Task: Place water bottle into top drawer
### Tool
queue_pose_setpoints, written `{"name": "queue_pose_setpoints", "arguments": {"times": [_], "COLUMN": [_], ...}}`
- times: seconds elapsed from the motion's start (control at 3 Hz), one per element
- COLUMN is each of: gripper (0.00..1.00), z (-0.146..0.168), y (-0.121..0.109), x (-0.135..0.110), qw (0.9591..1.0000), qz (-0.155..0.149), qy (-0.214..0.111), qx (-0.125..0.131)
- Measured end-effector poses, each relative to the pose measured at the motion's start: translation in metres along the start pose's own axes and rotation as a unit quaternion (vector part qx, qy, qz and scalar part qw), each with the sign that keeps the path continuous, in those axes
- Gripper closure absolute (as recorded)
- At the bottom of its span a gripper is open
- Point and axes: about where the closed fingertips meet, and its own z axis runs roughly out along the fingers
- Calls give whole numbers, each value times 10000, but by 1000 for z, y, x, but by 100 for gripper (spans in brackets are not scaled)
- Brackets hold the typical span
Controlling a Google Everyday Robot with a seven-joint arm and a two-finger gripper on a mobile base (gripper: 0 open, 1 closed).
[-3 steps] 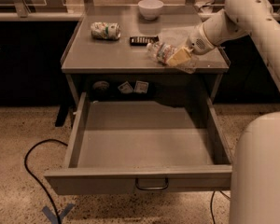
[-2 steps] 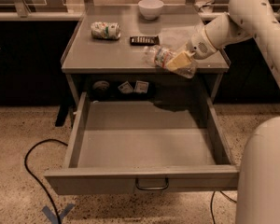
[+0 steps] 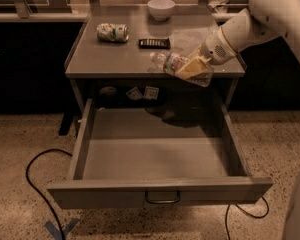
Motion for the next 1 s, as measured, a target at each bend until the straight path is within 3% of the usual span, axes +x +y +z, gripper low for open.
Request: {"name": "queue_pose_setpoints", "arguments": {"times": [0.67, 1.0], "gripper": [100, 100], "z": [-8, 7], "y": [43, 53], "x": [3, 31], "qw": [9992, 9963], "qz": [-245, -423], "qy": [-60, 8], "qx": [-312, -743]}}
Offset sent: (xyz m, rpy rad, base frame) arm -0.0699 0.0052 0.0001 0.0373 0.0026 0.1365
